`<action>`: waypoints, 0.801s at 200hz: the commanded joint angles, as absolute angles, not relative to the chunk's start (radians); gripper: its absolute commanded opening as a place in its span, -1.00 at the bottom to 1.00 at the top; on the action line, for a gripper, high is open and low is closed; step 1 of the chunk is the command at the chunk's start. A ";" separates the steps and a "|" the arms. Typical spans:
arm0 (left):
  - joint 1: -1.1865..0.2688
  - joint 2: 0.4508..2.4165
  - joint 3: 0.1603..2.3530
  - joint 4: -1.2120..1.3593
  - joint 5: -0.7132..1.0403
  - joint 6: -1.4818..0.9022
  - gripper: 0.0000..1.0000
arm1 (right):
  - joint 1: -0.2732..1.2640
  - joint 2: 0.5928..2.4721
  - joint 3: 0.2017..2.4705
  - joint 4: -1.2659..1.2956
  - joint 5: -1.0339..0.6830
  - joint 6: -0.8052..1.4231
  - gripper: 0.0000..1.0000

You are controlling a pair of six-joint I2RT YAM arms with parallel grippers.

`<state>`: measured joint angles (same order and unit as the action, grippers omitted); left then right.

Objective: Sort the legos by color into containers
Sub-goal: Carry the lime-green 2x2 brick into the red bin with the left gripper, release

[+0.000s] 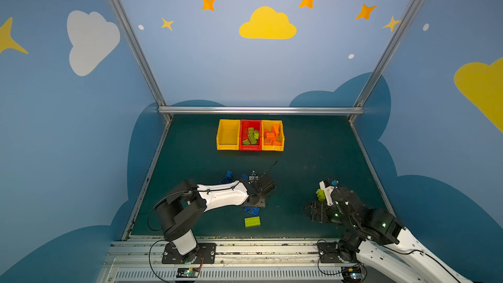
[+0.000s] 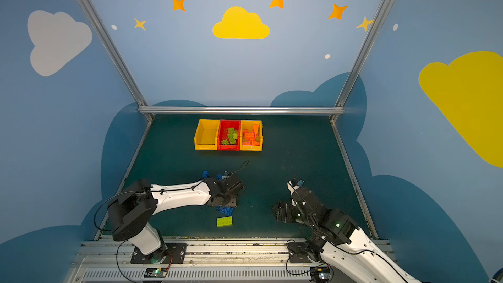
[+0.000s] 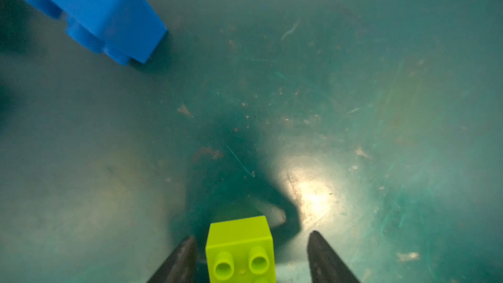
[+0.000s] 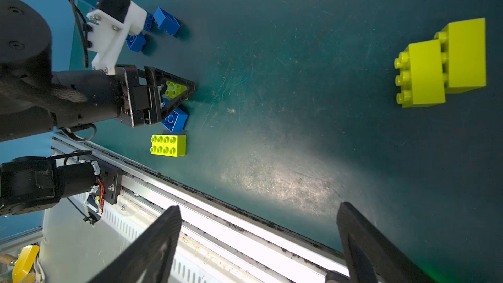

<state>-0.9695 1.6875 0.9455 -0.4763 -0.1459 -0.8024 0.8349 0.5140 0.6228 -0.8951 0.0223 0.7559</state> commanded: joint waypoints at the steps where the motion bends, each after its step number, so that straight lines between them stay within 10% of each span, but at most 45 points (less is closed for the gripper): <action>1: -0.971 1.714 0.974 -0.503 -0.169 -0.810 0.05 | 0.842 0.504 0.610 -0.905 0.042 0.759 0.75; 56: -0.965 1.766 1.024 -0.546 -0.175 -0.793 -0.60 | 0.842 0.502 0.614 -0.908 0.052 0.753 0.75; 160: -0.645 1.803 1.455 -0.675 -0.166 -0.561 -0.63 | 0.840 0.538 0.655 -0.869 0.104 0.726 0.75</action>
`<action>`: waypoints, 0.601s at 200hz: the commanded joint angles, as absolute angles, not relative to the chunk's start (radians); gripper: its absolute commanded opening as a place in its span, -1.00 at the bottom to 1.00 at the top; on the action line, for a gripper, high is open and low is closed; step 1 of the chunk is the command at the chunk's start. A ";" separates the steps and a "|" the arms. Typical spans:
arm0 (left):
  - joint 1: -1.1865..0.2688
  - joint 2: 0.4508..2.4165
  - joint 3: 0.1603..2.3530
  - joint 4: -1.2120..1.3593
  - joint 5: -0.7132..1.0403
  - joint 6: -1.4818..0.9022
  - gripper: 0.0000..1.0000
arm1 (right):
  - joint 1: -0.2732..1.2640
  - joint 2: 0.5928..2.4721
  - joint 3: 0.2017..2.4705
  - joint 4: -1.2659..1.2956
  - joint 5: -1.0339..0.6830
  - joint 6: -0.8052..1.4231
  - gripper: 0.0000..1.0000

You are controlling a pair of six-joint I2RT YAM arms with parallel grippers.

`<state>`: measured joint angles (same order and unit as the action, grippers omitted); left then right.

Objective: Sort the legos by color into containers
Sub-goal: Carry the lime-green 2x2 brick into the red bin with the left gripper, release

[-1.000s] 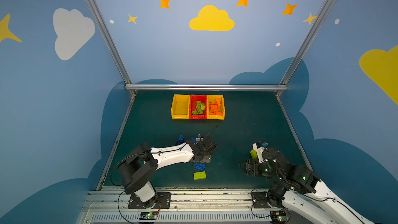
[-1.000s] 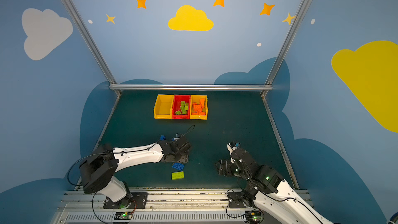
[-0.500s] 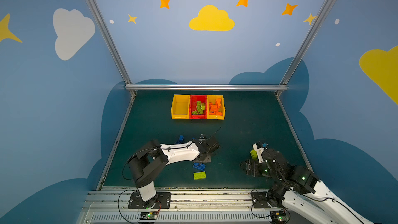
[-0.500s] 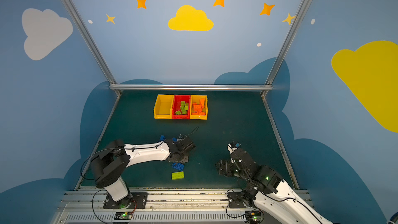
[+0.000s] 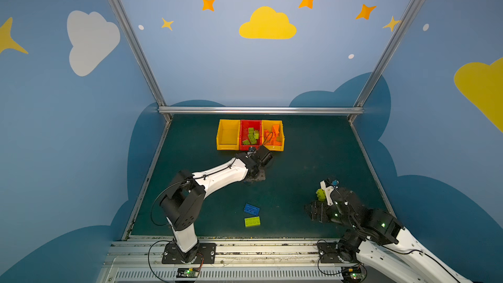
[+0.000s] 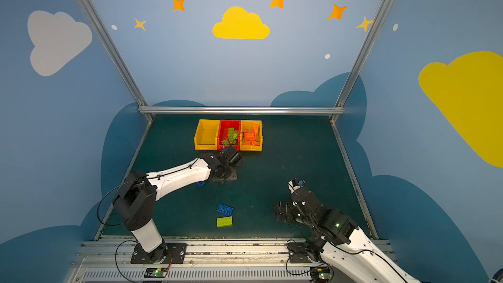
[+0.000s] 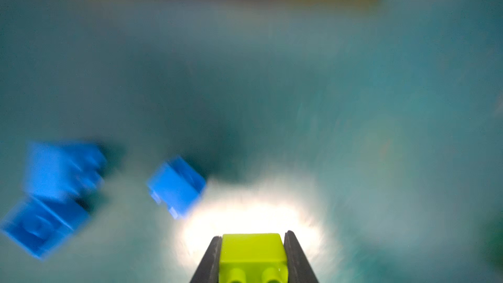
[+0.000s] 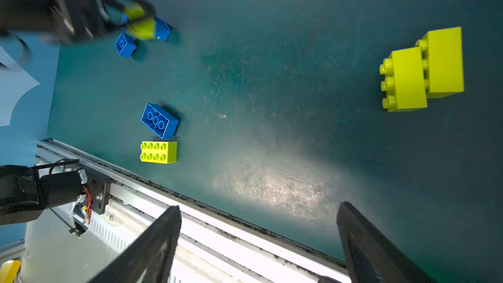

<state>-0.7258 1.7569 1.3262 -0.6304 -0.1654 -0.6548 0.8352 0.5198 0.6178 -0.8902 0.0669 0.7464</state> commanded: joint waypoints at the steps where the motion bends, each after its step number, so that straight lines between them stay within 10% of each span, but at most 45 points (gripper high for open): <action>1: -0.641 1.805 1.462 -0.676 -0.166 -0.558 -0.63 | 0.841 0.538 0.656 -0.868 0.105 0.725 0.75; 84: -0.467 2.421 2.355 -0.934 -0.224 -0.339 -0.56 | 0.831 0.719 0.722 -0.814 0.165 0.639 0.75; 120: -0.439 2.637 2.770 -1.088 -0.230 -0.309 0.05 | 0.823 0.789 0.749 -0.773 0.152 0.611 0.75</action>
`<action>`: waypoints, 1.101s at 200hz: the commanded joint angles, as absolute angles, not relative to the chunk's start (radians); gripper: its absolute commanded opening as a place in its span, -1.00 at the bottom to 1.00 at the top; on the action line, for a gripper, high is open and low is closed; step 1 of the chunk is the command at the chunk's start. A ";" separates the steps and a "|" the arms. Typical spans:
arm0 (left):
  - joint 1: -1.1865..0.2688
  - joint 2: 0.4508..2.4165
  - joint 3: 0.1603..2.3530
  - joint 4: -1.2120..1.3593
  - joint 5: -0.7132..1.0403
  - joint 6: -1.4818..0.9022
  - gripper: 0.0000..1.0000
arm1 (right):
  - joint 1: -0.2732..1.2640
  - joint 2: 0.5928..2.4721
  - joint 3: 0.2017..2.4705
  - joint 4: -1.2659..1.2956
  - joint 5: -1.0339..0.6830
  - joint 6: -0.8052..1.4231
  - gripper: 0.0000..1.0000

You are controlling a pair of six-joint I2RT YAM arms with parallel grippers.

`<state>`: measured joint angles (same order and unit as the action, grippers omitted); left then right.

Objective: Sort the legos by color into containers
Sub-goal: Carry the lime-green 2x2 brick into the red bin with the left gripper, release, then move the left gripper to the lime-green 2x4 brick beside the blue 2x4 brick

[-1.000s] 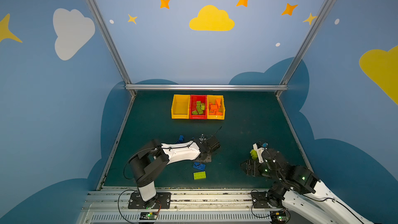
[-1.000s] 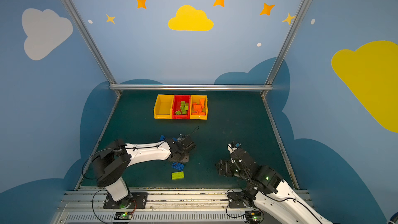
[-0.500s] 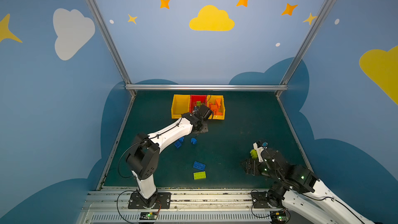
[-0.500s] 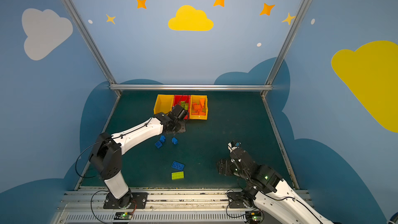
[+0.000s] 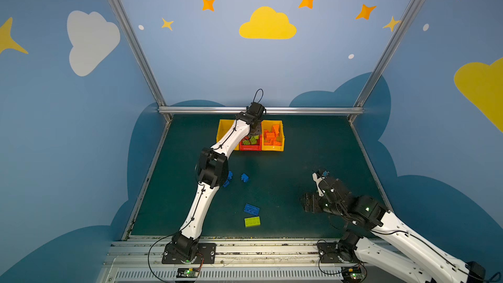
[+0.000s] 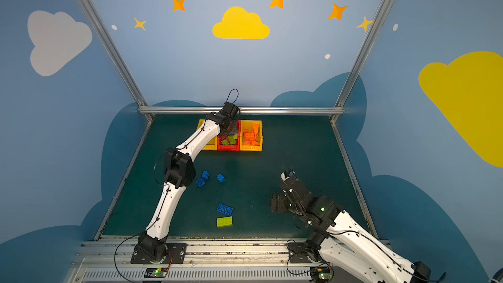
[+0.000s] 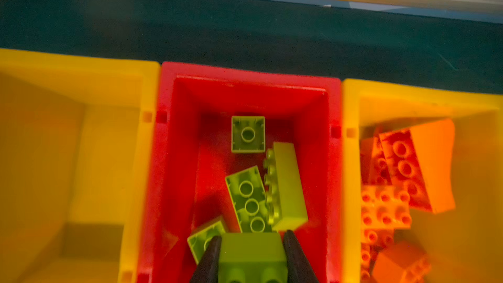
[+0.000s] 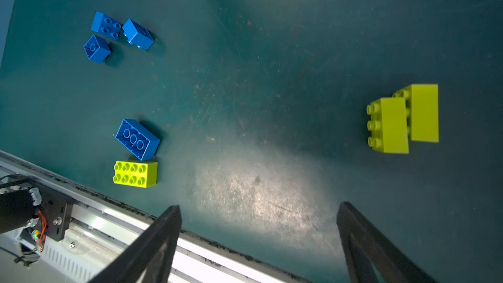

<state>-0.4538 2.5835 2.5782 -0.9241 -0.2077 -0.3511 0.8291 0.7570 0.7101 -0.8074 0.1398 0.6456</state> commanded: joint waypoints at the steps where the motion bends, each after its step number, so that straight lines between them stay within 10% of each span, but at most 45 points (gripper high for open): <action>1: -0.437 2.639 2.773 -1.090 -0.230 -0.309 0.09 | 0.823 0.789 0.749 -0.773 0.151 0.611 0.75; 35: -0.439 2.507 2.632 -1.044 -0.208 -0.345 0.27 | 0.822 0.793 0.739 -0.756 0.126 0.625 0.76; 111: -0.557 1.774 1.541 -0.672 -0.149 -0.509 0.39 | 0.832 0.731 0.701 -0.802 0.068 0.670 0.79; 220: -1.109 1.018 0.701 -0.667 -0.212 -1.109 1.00 | 0.852 0.684 0.631 -0.836 0.100 0.733 0.88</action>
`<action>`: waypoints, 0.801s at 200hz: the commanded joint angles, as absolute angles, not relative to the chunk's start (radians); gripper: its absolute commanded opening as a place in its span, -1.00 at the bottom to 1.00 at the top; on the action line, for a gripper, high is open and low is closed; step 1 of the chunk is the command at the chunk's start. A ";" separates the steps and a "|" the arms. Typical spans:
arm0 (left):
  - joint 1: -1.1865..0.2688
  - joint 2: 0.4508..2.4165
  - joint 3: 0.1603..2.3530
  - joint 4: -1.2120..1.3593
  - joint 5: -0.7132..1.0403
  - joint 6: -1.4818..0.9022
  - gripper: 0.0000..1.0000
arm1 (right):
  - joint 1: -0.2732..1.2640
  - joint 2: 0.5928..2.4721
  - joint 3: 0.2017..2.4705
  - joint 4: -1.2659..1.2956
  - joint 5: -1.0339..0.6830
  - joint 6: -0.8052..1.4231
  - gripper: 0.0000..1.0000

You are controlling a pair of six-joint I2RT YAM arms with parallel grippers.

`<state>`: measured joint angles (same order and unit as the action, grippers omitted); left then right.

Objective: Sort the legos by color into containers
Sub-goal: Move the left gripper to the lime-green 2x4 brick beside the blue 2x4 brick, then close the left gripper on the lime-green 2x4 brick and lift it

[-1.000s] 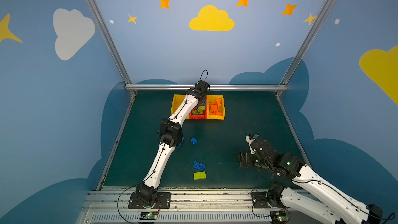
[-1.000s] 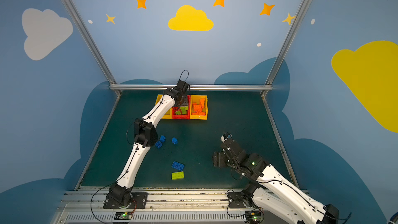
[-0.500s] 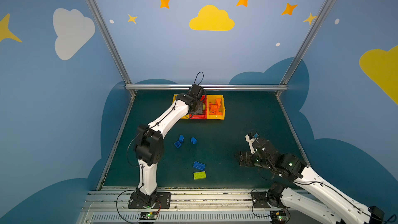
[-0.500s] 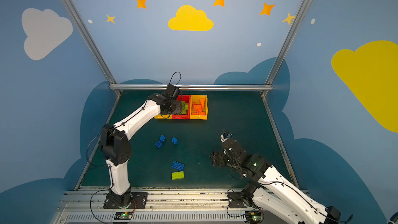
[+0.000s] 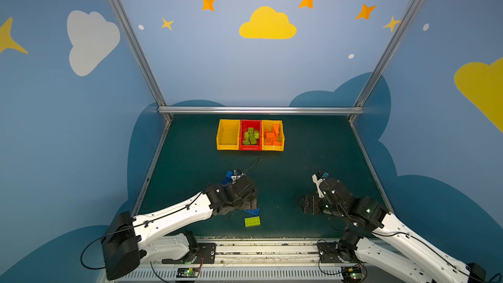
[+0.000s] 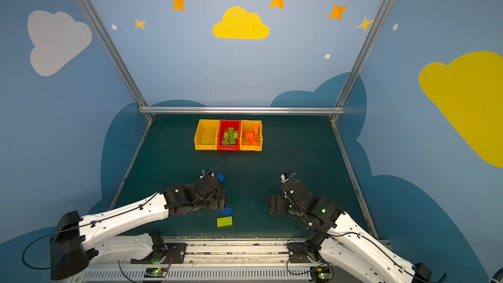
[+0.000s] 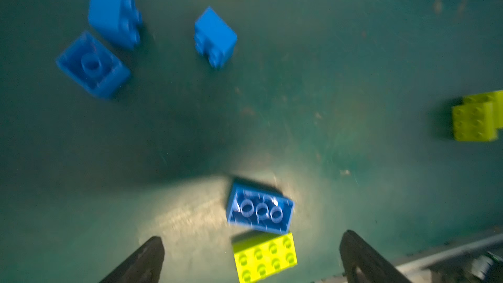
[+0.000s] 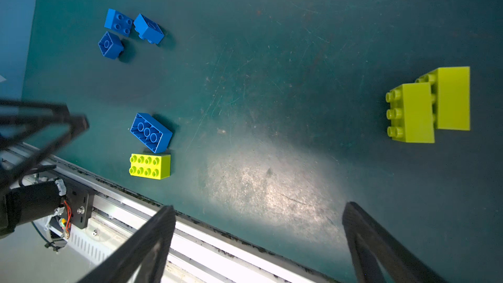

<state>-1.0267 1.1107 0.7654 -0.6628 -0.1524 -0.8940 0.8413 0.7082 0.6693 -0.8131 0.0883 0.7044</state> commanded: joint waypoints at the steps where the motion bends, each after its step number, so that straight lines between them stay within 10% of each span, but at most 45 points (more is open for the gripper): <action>1: -1.114 1.014 0.699 -0.668 -0.215 -1.115 1.00 | 0.853 0.683 0.629 -0.836 0.100 0.734 0.88; 160: -1.266 1.405 0.796 -0.647 -0.194 -1.238 0.98 | 0.865 0.436 0.508 -0.874 0.093 0.777 0.88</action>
<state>-1.2636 1.3674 0.7689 -0.6395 -0.2062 -1.2209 0.8612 0.4557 0.5148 -0.8547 0.0864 0.7704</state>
